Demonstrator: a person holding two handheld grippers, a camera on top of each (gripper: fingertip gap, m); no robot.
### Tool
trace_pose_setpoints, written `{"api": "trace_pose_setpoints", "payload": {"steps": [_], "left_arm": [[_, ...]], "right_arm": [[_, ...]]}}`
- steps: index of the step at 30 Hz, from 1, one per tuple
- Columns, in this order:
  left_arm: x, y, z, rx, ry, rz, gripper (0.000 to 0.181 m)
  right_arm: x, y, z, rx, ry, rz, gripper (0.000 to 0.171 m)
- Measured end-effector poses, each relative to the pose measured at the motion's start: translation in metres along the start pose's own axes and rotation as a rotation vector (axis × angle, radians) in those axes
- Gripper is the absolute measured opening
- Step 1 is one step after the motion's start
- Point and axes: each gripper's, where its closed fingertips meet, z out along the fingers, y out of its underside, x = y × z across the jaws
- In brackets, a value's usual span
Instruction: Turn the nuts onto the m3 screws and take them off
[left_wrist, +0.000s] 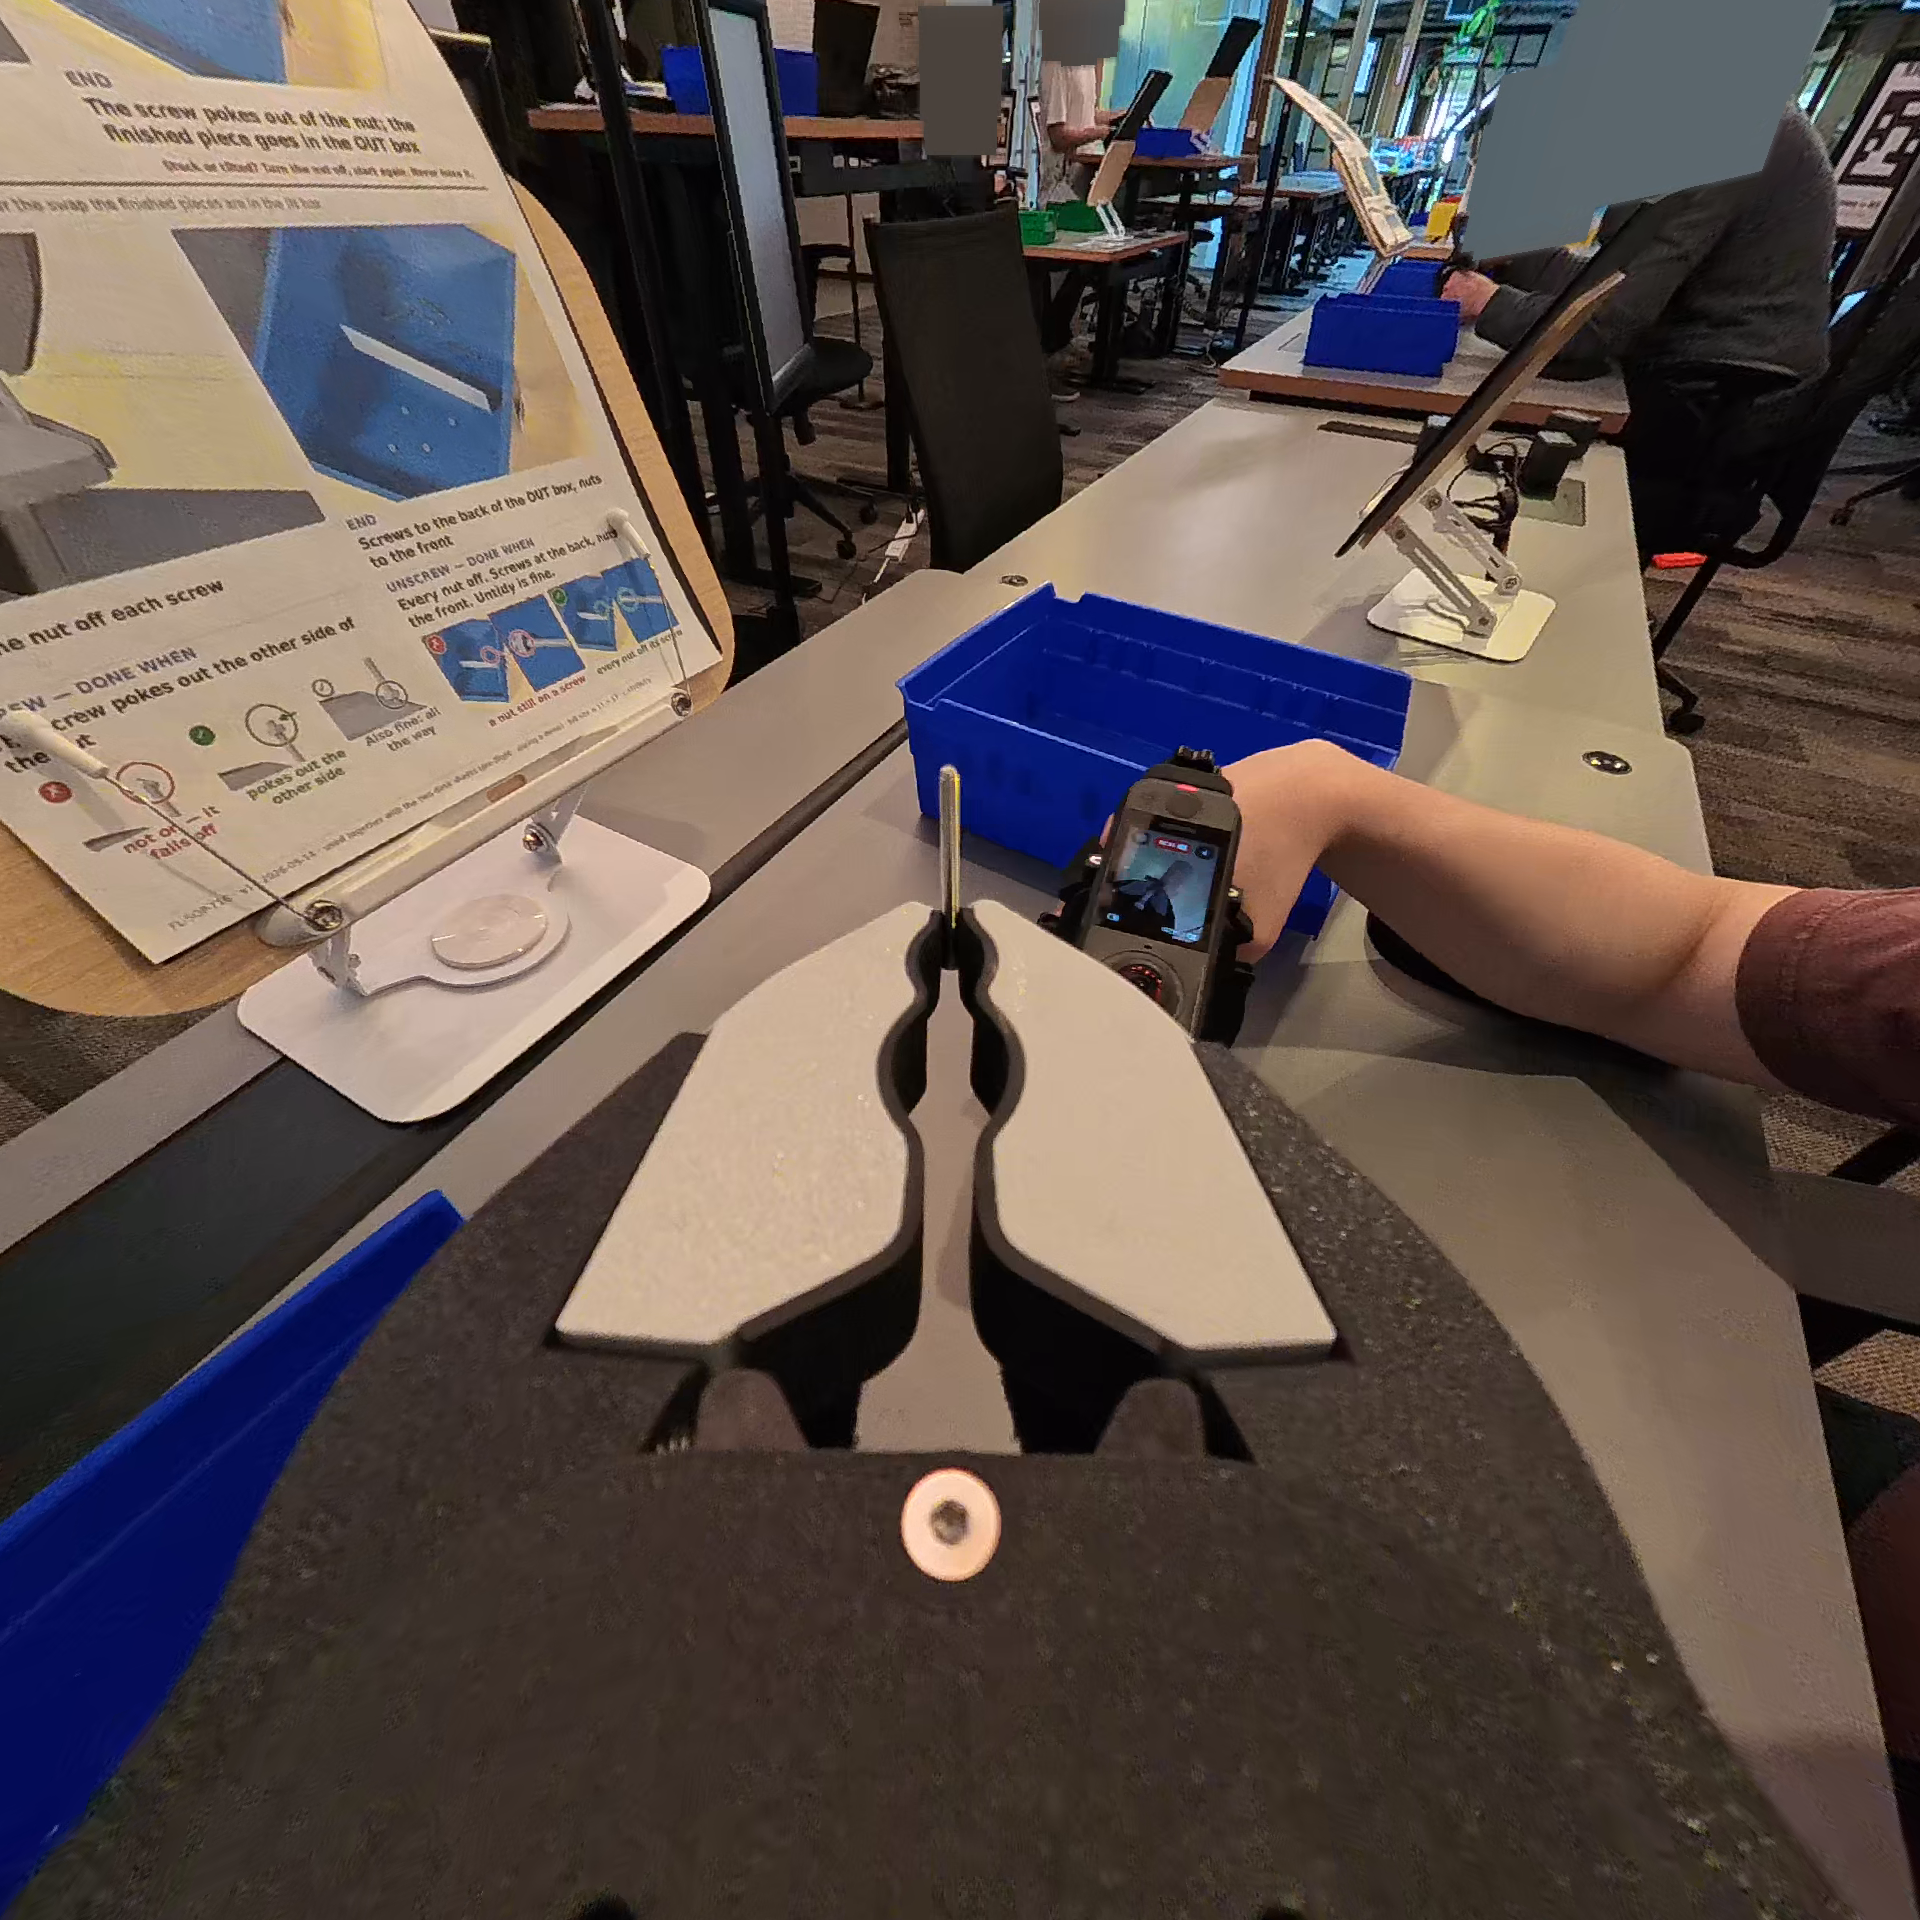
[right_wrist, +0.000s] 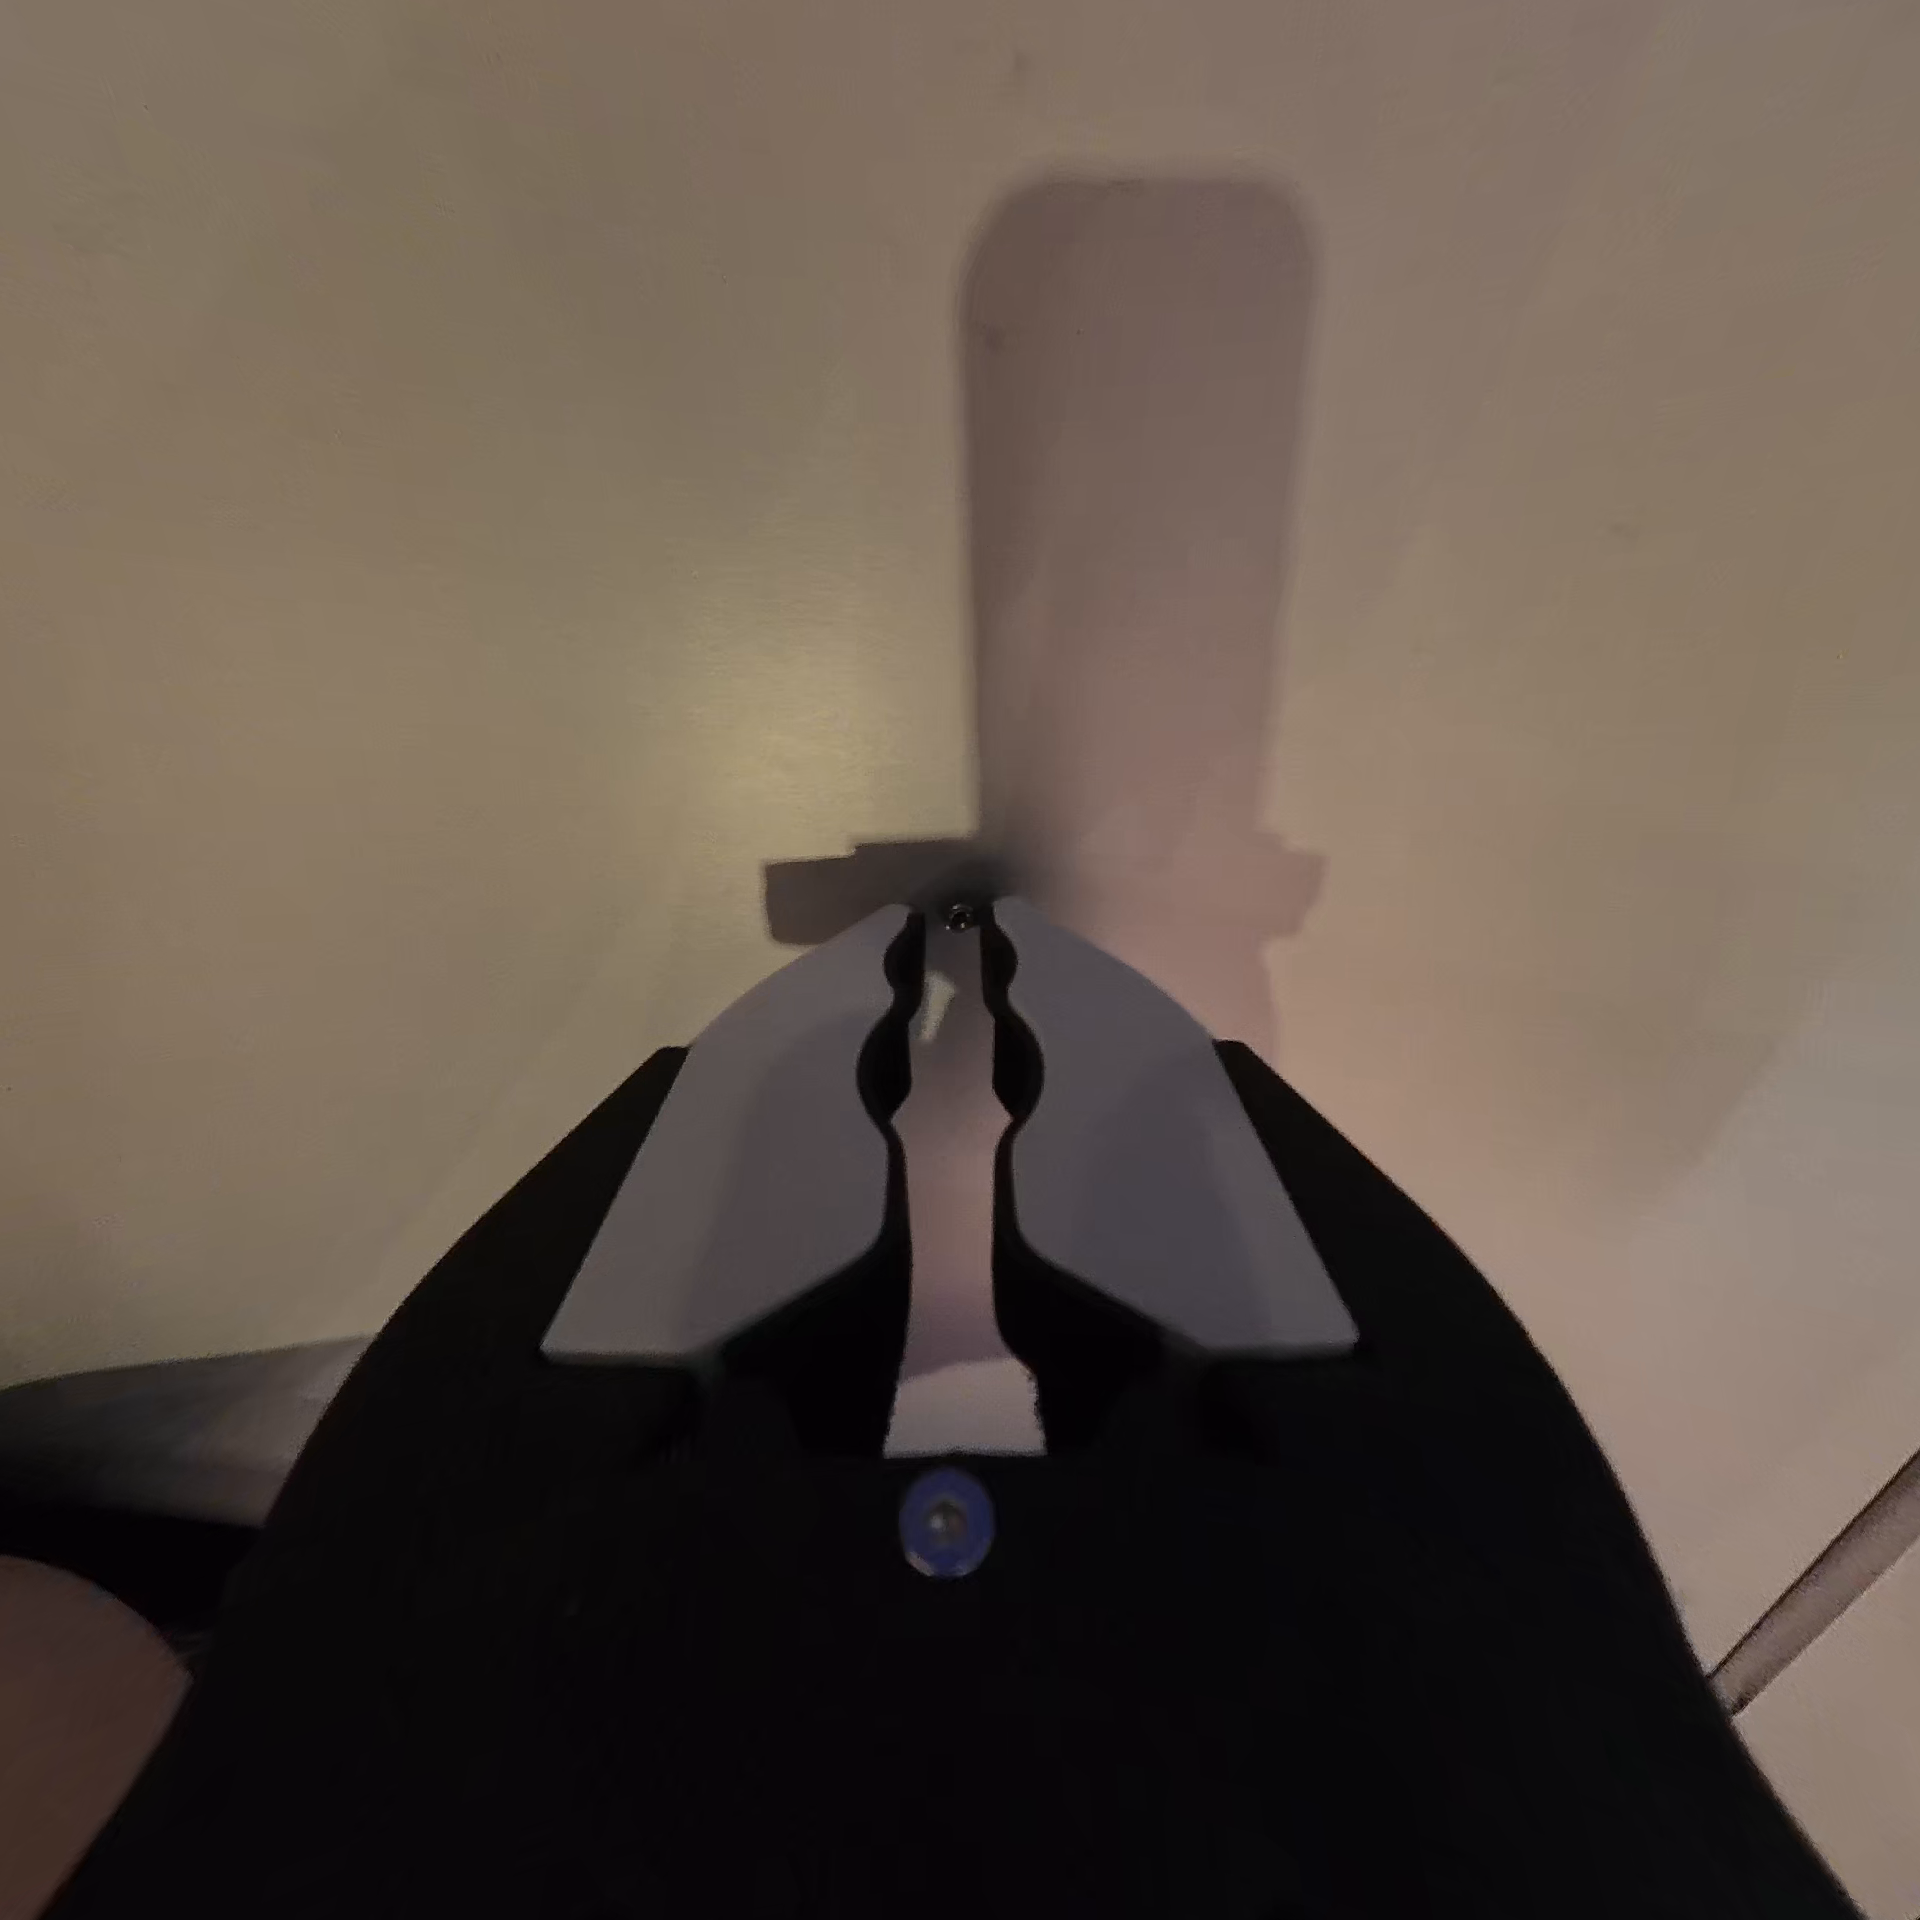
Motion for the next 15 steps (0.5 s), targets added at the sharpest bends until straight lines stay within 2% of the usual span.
{"api": "trace_pose_setpoints", "payload": {"steps": [12, 15], "left_arm": [[-0.002, 0.011, 0.009, -0.043, -0.002, -0.016, 0.002], [0.002, 0.020, 0.018, -0.082, 0.011, -0.014, 0.002]], "right_arm": [[-0.003, 0.000, -0.001, -0.007, 0.007, -0.039, 0.006], [-0.012, -0.006, -0.017, 0.022, 0.022, -0.067, 0.006]]}}
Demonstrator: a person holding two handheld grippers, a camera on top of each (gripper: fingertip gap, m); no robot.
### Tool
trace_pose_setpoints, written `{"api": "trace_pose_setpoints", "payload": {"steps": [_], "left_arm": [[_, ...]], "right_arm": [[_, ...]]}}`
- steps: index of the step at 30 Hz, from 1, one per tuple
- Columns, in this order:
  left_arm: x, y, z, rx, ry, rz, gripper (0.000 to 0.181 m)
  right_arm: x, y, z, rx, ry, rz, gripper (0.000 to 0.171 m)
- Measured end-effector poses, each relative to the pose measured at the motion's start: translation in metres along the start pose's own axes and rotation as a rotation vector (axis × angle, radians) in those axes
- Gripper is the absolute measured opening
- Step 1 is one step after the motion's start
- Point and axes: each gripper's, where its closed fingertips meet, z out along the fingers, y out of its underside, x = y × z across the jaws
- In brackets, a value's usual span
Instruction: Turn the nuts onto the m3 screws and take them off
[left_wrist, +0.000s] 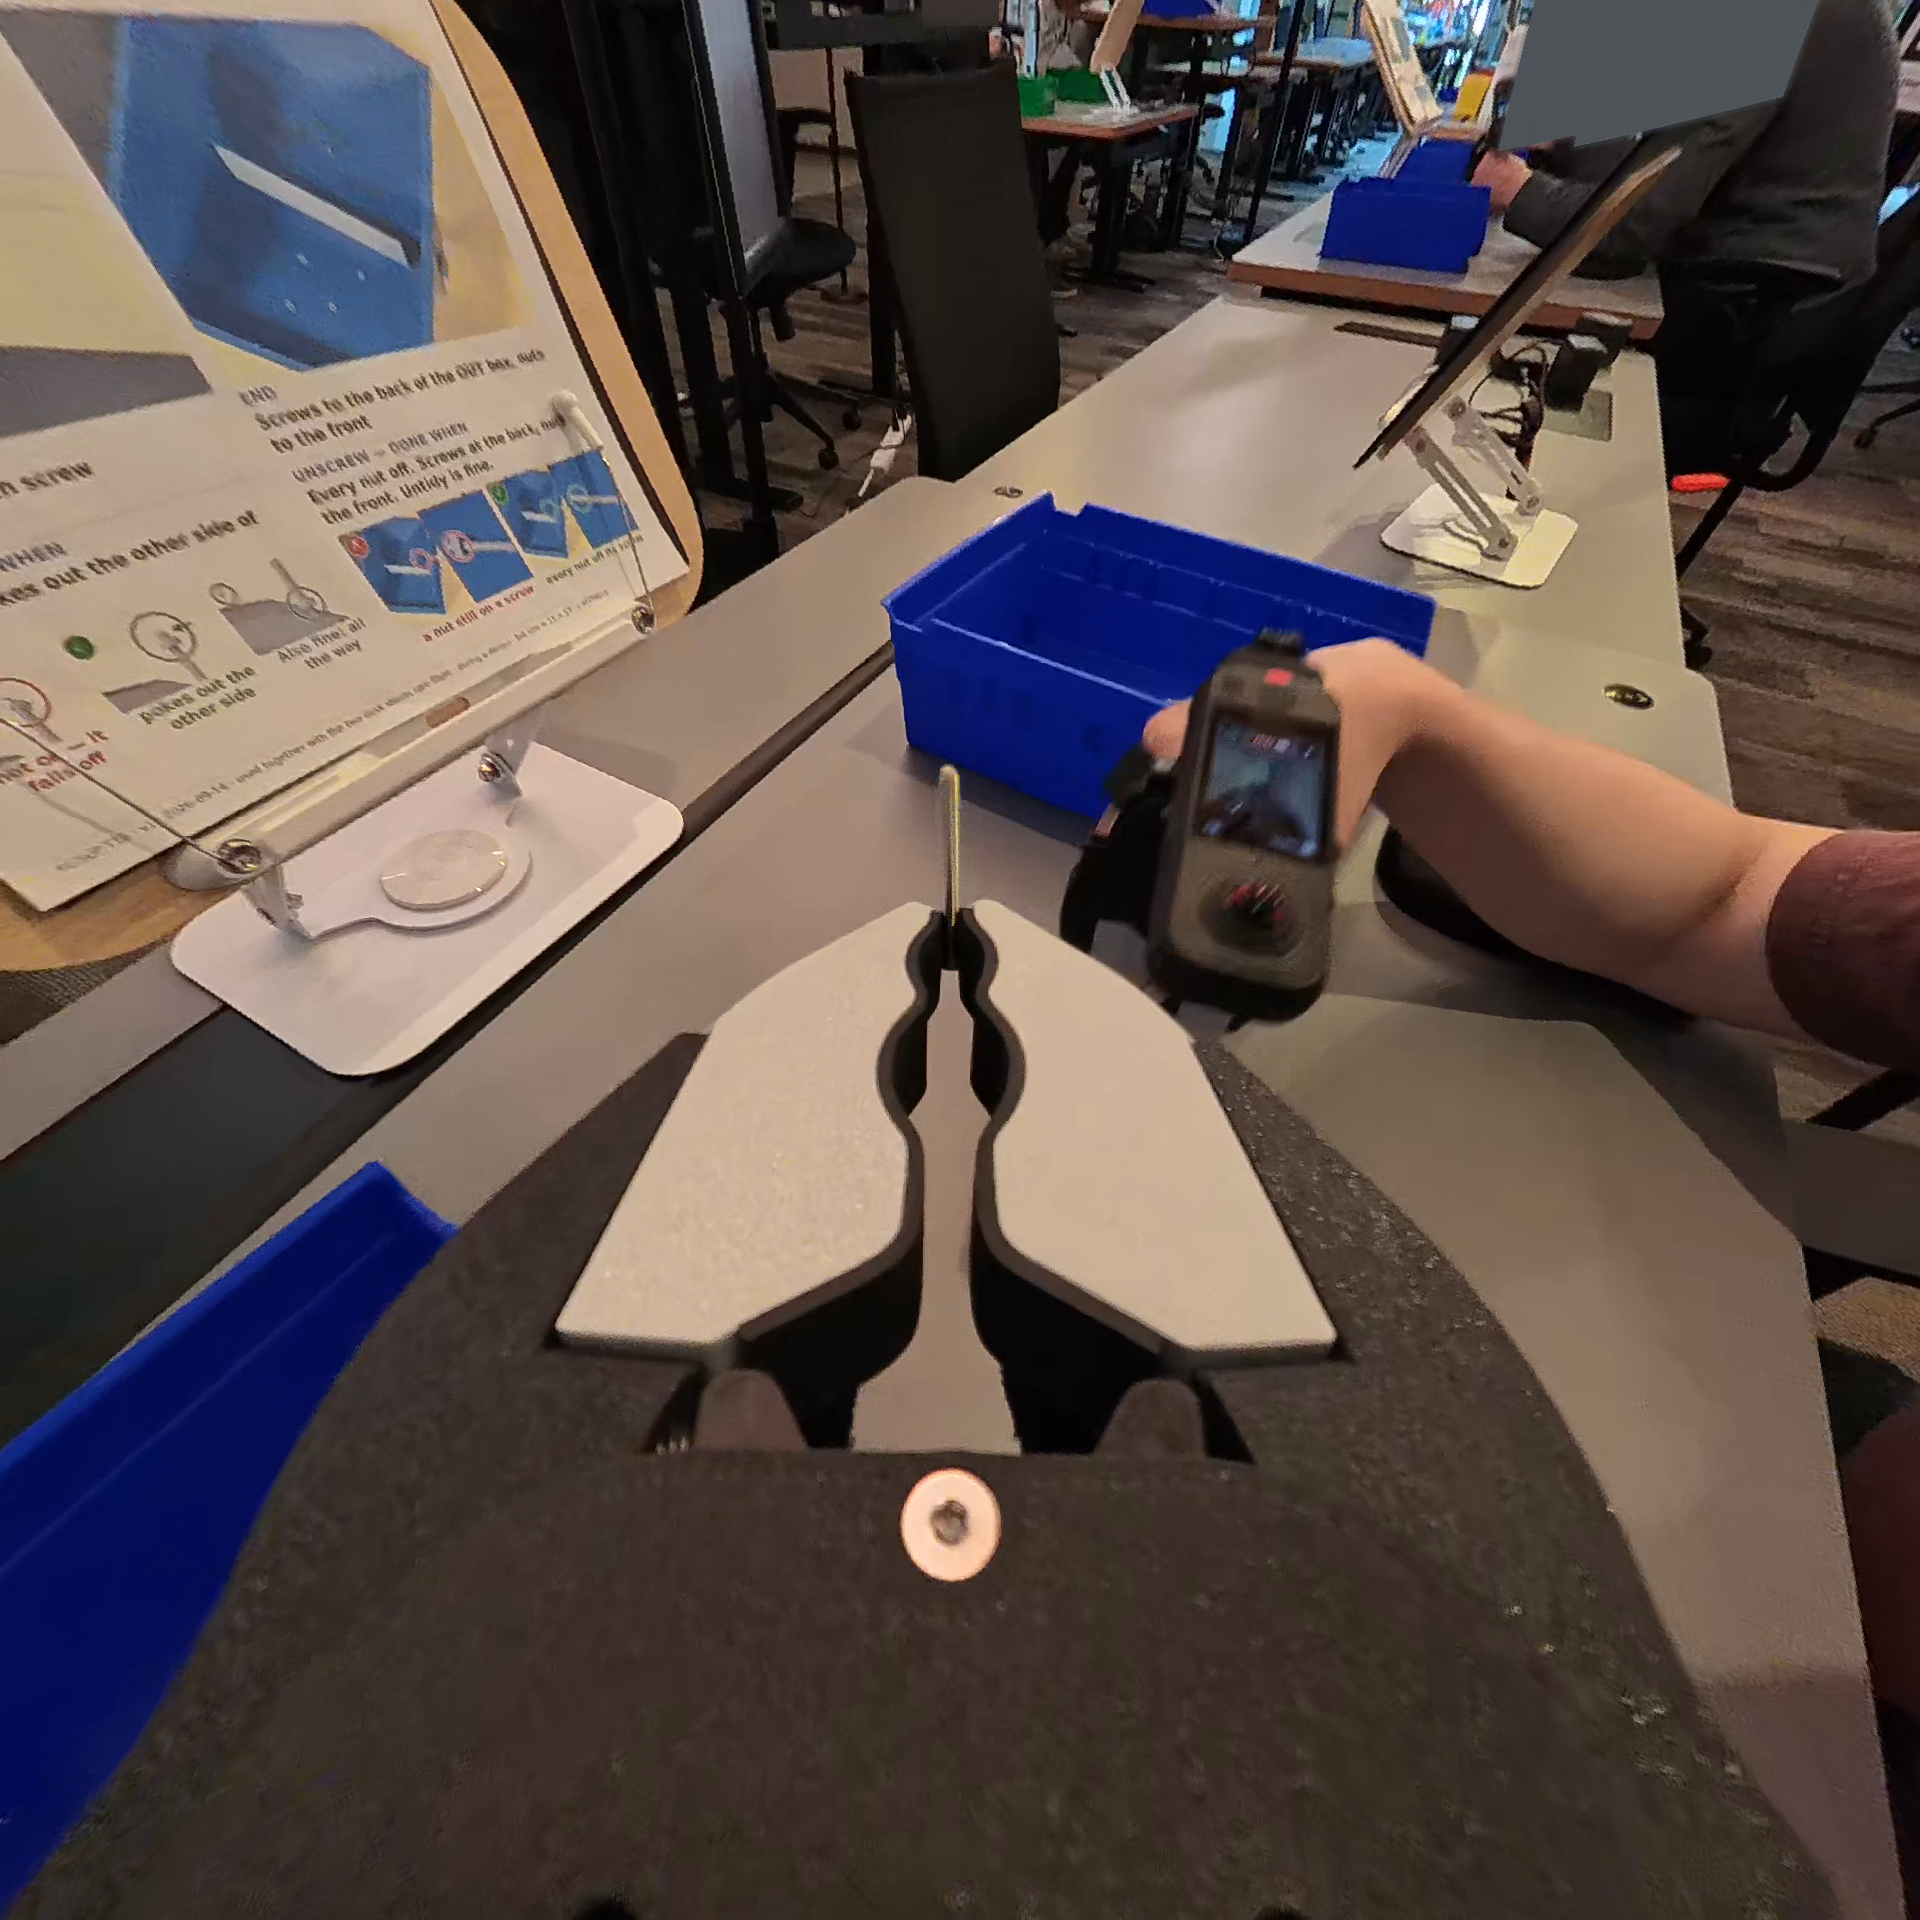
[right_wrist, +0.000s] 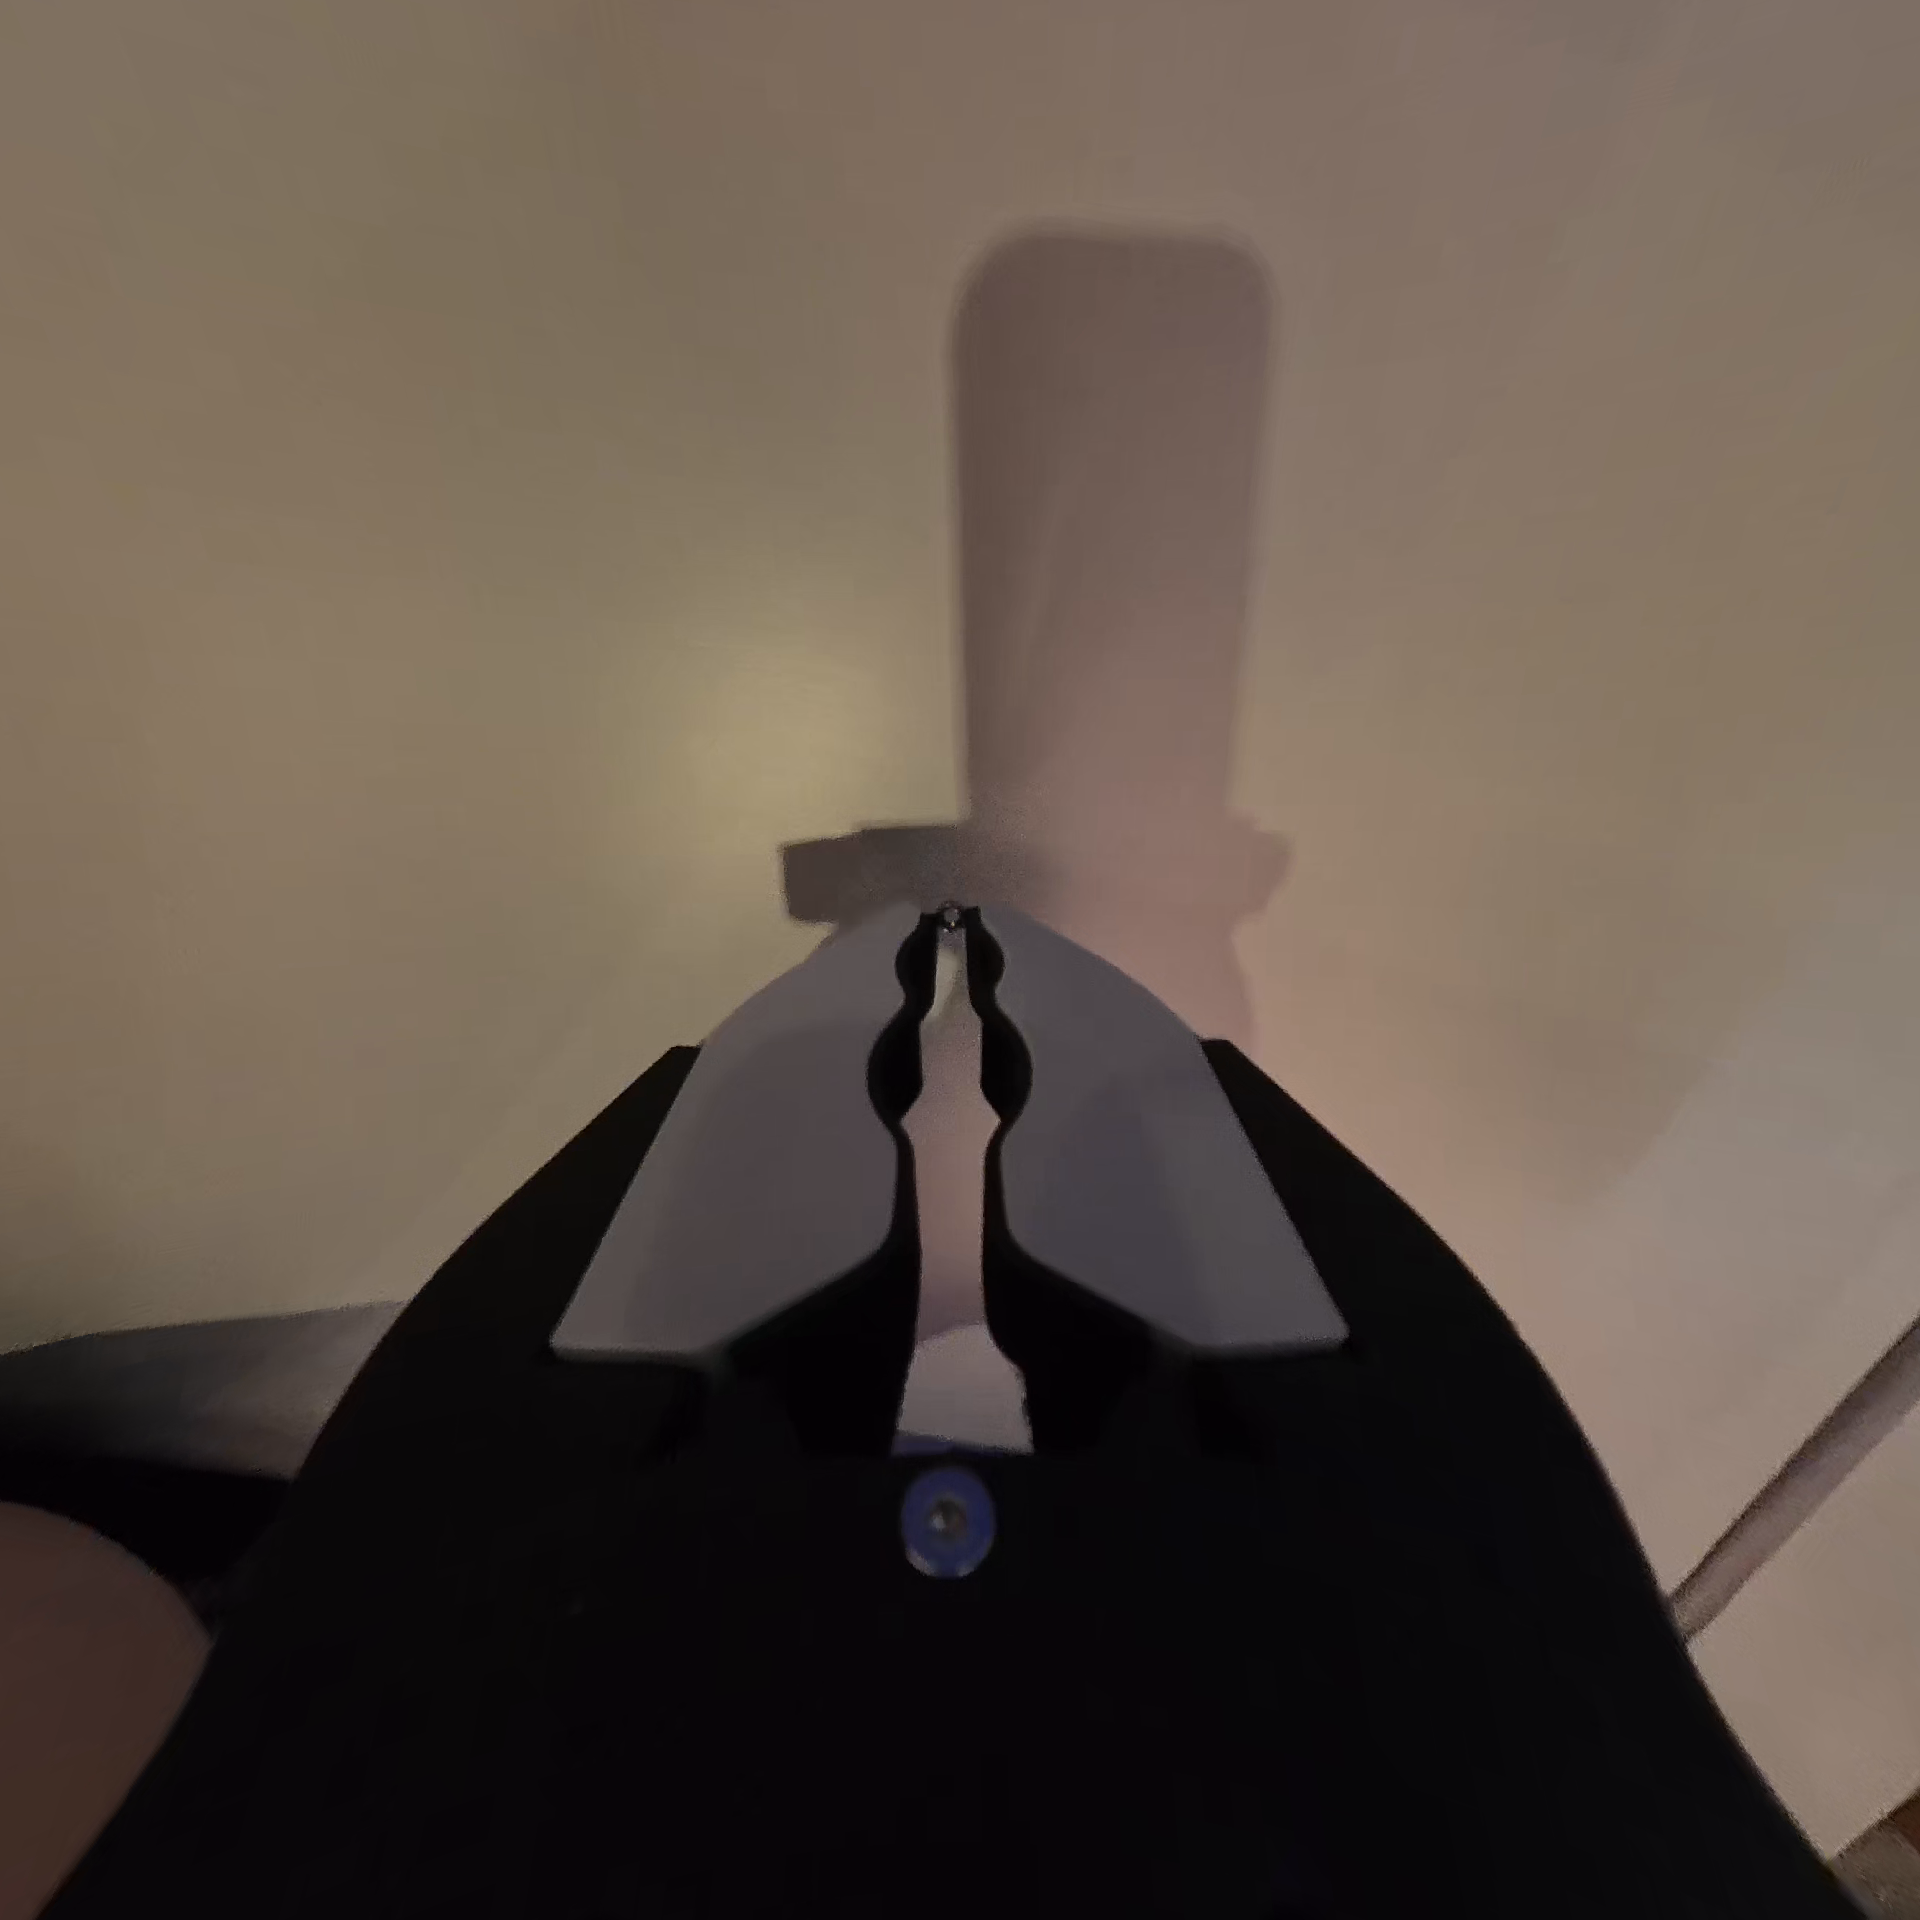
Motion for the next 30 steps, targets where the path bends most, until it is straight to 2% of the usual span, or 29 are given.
{"api": "trace_pose_setpoints", "payload": {"steps": [8, 13, 19, 24, 30], "left_arm": [[0.034, 0.045, 0.057, -0.186, 0.093, 0.031, 0.002], [0.073, 0.079, 0.098, -0.258, 0.207, 0.070, 0.002], [0.115, 0.088, 0.118, -0.246, 0.305, 0.048, 0.002], [0.123, 0.080, 0.125, -0.117, 0.260, 0.135, 0.002], [0.121, 0.089, 0.135, -0.078, 0.192, 0.213, 0.002]], "right_arm": [[-0.027, -0.022, -0.109, 0.296, 0.167, -0.076, 0.006], [-0.035, -0.016, -0.148, 0.439, 0.223, -0.072, 0.006], [-0.033, -0.015, -0.144, 0.439, 0.198, -0.067, 0.006], [-0.040, -0.010, -0.138, 0.406, 0.150, -0.067, 0.006], [-0.040, -0.005, -0.134, 0.357, 0.157, -0.062, 0.006]]}}
